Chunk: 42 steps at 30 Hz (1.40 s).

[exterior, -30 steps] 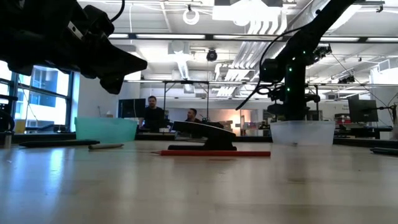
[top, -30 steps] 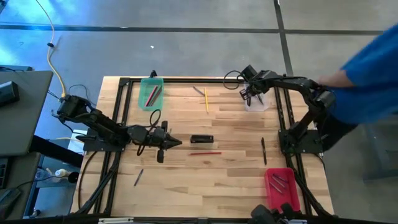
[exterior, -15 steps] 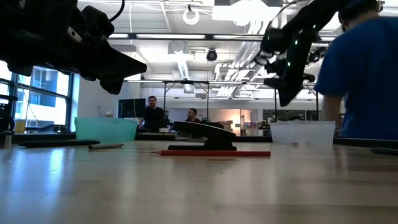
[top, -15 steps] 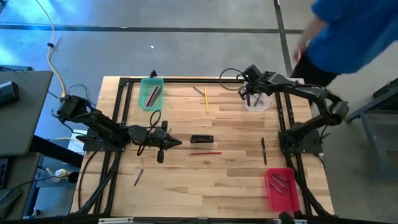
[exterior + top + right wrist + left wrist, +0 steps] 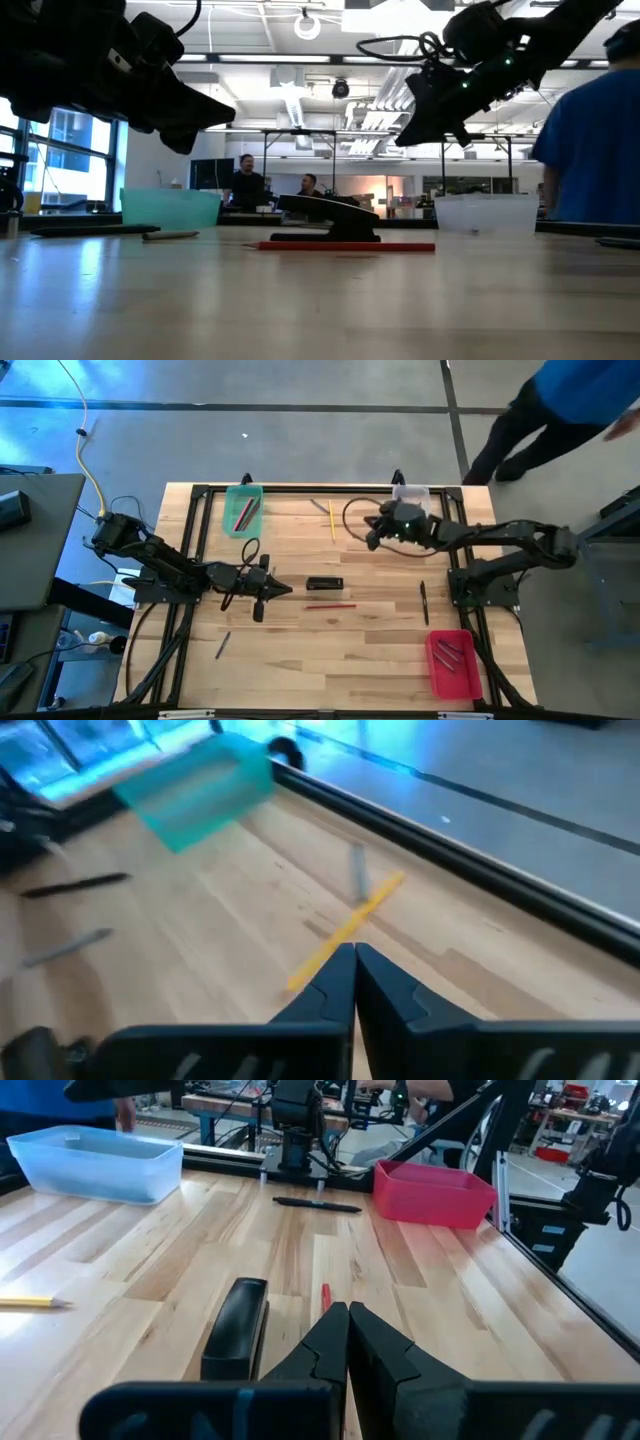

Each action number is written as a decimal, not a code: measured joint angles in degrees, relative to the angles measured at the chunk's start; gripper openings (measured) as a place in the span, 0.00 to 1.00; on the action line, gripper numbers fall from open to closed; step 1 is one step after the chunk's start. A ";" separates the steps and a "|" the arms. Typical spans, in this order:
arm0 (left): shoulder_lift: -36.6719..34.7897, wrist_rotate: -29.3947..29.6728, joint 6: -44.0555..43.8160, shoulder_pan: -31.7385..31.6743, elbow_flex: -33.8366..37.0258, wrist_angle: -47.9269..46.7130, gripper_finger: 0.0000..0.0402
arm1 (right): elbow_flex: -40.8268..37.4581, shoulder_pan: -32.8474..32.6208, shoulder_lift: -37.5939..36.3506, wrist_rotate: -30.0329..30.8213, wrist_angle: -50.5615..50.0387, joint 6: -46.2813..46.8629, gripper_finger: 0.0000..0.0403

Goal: Sort crayons/erasers/pens/pencils in bins
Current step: Put the yellow pencil into the green bin

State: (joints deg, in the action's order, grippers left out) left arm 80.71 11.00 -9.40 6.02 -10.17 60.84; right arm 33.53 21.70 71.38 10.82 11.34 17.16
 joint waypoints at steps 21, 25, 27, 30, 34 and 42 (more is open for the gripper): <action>0.00 4.43 -3.90 0.84 0.02 -1.87 0.00 | 32.32 -6.59 36.22 10.55 -25.90 12.54 0.09; 0.00 4.60 -3.83 0.85 0.02 -2.06 0.00 | 36.56 -6.37 40.72 9.98 -27.85 12.62 0.20; 0.00 4.60 -3.92 0.85 0.02 -2.16 0.00 | 37.75 -6.32 41.94 9.97 -28.19 13.08 0.25; 0.00 4.62 -3.95 0.83 0.02 -2.36 0.00 | 38.16 -6.30 42.95 9.16 -28.24 13.96 0.30; 0.00 4.62 -3.98 0.83 0.02 -2.35 0.00 | 37.96 -6.32 43.88 8.45 -27.96 15.35 0.31; 0.00 4.62 -4.57 0.83 0.02 -2.35 0.00 | 37.93 -6.32 45.84 7.88 -26.91 15.76 0.31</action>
State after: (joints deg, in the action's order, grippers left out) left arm 80.71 15.62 -13.98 6.85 -10.15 58.49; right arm 71.46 15.38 117.22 18.70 -15.57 32.92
